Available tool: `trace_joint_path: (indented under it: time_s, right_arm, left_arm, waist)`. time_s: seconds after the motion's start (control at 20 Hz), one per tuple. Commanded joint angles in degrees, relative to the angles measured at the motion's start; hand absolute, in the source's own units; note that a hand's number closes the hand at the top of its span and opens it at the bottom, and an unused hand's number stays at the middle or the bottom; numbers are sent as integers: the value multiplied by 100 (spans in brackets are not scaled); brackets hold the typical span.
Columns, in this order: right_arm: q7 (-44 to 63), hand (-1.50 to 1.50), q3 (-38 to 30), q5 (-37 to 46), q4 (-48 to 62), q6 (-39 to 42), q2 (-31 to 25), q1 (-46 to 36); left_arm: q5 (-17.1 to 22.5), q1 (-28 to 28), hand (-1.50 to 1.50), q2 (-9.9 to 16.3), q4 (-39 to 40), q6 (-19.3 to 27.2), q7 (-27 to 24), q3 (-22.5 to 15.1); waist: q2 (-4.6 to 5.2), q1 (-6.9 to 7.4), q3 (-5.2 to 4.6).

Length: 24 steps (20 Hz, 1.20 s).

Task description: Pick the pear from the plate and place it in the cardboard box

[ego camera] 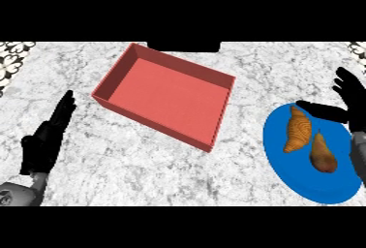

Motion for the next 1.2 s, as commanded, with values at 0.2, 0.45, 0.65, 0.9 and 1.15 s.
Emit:
trace_joint_path:
  time_s: [0.2,0.45,0.65,0.9,1.15]
  right_arm:
    - [49,-150,-70,257,964,1034,-846,-289]
    - [758,-150,650,696,871,2517,-1875,-491]
    - [1474,-150,1238,671,710,3971,-2161,-753]
    - [2144,-150,1630,384,856,5696,-2250,-1278]
    - [3281,-150,1658,164,842,5976,-1535,-1644]
  left_arm:
    - [-480,392,0,-233,-225,317,411,-170]
    - [-430,527,0,-242,-280,245,308,-153]
    - [-470,385,0,-212,-387,291,505,-115]
    - [-539,185,0,-369,-76,292,532,-102]
    - [-601,412,0,-428,-14,159,382,15]
  waist:
    - [-73,-79,16]
    - [-76,-37,5]
    - [-87,3,1]
    - [-60,-22,1]
    - [-81,-92,8]
